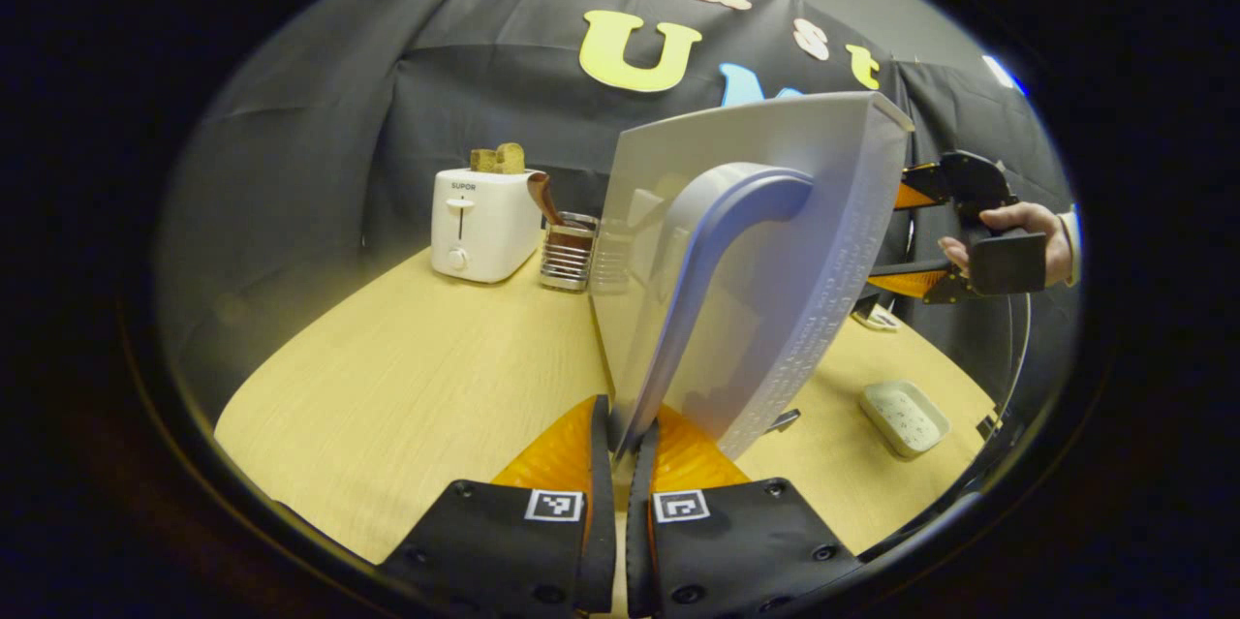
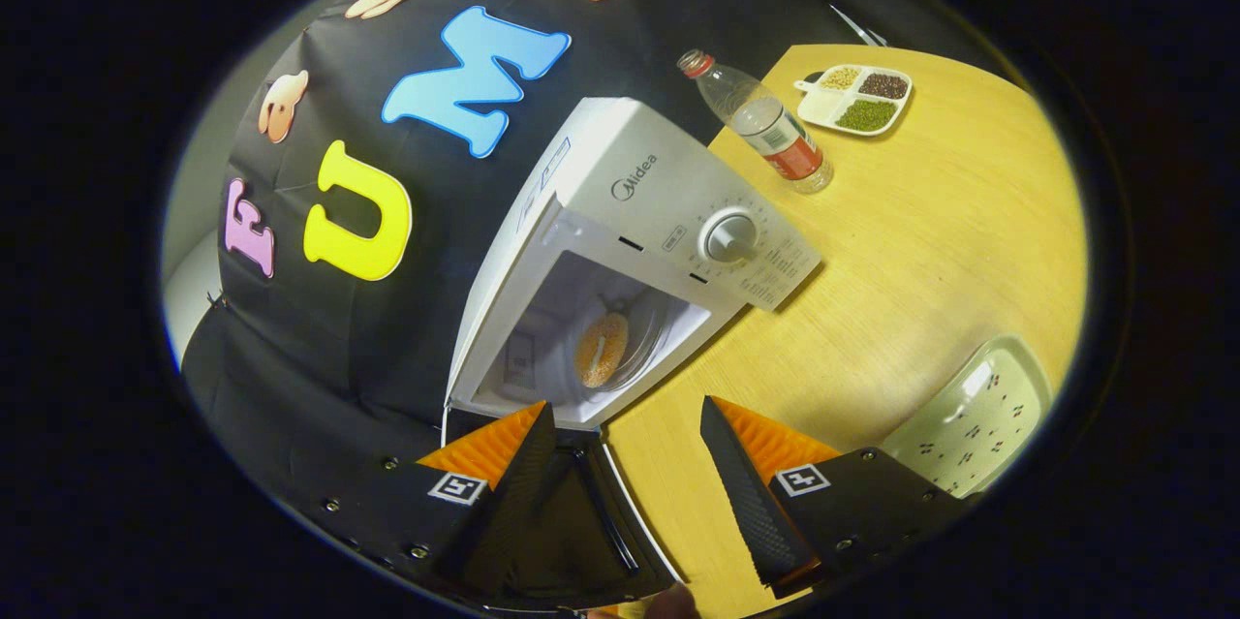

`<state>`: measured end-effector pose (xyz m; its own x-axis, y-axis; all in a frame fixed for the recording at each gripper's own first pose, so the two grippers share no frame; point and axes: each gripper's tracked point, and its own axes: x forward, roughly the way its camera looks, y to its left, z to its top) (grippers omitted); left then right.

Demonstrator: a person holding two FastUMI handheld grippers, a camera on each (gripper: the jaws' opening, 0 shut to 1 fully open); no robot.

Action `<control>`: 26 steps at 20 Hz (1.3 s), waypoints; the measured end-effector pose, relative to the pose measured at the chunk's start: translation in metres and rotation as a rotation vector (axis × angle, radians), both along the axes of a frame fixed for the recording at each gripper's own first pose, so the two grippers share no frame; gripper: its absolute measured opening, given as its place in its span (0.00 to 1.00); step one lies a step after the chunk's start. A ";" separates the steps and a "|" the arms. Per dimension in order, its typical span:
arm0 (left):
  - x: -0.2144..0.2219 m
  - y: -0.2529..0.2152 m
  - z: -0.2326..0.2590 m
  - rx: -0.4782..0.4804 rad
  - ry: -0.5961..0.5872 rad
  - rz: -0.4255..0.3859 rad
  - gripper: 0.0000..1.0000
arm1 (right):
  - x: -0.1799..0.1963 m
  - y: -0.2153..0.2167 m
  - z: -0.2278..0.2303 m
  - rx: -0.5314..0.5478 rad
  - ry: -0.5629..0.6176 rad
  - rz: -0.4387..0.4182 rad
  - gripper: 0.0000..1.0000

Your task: Open the microwave oven with the left hand, put the food in, and close the microwave oven.

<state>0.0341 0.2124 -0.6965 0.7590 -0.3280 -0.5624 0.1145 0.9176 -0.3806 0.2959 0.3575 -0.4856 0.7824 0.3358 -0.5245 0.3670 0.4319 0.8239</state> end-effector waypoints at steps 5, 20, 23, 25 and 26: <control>0.000 -0.011 0.001 0.021 0.025 0.021 0.13 | -0.038 -0.027 0.000 -0.069 -0.041 0.123 0.92; 0.003 -0.084 0.014 0.146 0.094 0.077 0.13 | -0.152 -0.135 0.007 -0.374 -0.214 0.503 0.93; 0.005 -0.096 0.017 0.209 0.098 0.091 0.13 | -0.168 -0.147 0.016 -0.423 -0.275 0.555 0.92; 0.009 -0.100 0.017 0.250 0.104 0.107 0.13 | -0.179 -0.153 0.020 -0.444 -0.300 0.581 0.93; 0.010 -0.103 0.017 0.251 0.112 0.109 0.15 | -0.183 -0.156 0.021 -0.471 -0.310 0.598 0.93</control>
<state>0.0441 0.1097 -0.6800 0.7109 -0.0875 -0.6979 -0.0203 0.9893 -0.1447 0.1129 0.2016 -0.4651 0.6734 0.5407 -0.5041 -0.2492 0.8080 0.5339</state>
